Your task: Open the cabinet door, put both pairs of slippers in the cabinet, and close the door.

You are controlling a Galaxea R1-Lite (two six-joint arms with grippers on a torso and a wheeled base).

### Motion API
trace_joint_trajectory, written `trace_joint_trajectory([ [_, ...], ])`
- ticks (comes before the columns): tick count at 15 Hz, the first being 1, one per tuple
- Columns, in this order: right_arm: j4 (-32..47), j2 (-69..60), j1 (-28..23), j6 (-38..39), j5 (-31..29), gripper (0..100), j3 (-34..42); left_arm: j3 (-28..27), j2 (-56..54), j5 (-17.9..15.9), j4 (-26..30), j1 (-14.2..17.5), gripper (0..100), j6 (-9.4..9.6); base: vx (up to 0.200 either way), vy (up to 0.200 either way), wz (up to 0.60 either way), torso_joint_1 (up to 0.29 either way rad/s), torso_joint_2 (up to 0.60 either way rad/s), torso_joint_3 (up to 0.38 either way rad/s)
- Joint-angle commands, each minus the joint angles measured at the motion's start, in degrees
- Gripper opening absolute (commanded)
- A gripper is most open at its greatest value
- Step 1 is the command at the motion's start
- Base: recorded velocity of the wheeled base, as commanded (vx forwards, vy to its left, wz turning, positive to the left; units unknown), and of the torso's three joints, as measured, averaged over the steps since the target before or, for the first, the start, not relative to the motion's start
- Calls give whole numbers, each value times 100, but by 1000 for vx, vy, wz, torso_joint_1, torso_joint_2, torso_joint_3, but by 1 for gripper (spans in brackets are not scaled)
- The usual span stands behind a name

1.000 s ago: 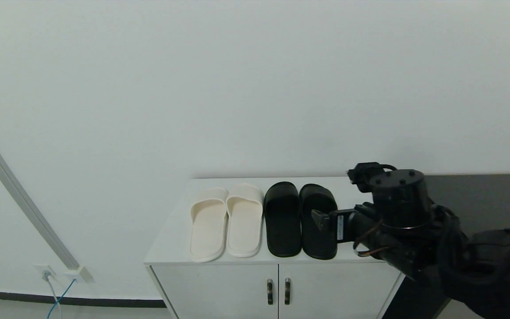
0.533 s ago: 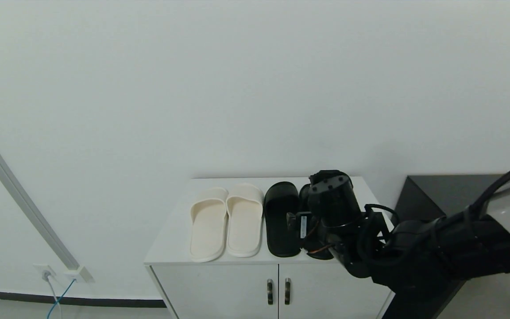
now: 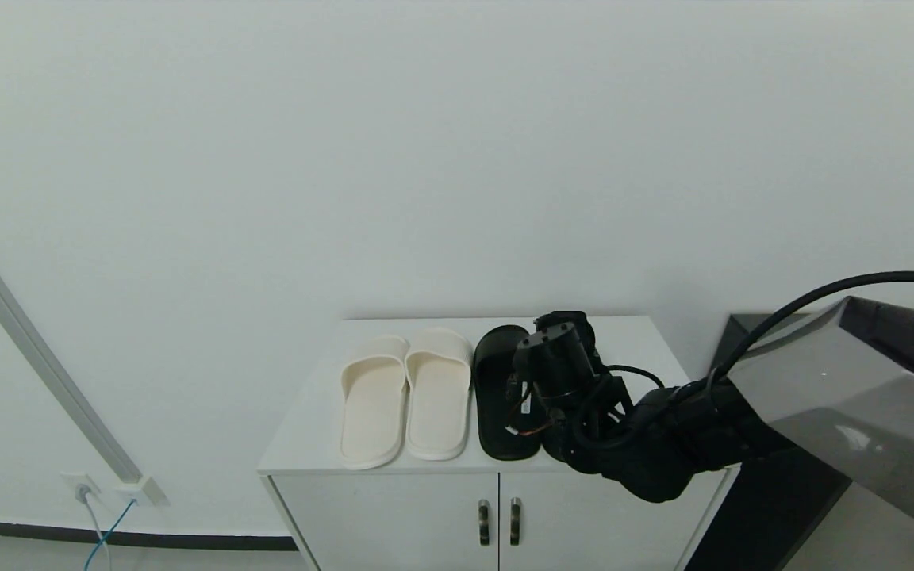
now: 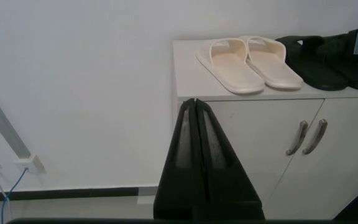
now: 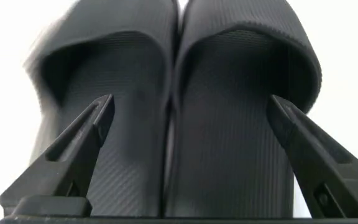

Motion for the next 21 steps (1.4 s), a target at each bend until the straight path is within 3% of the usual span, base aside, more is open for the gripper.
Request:
trace_joint_trajectory([
  [1, -212, 209, -21, -115, -42, 100, -58, 1, 7, 1, 0, -1, 0, -3, 0, 0, 0, 0, 0, 0],
  [5, -959, 517, -144, -581, -270, 100, -111, 1, 7, 1, 0, -1, 0, -3, 0, 0, 0, 0, 0, 0],
  [12, -1047, 965, -250, -669, -385, 100, -699, 1, 7, 1, 0, -1, 0, -3, 0, 0, 0, 0, 0, 0],
  [13, -1047, 974, -258, -669, -385, 0, -708, 1, 7, 1, 0, -1, 0, -3, 0, 0, 0, 0, 0, 0],
  [21, -1047, 649, -267, -678, -393, 0, -453, 1, 7, 1, 0, -1, 0, -12, 0, 0, 0, 0, 0, 0],
])
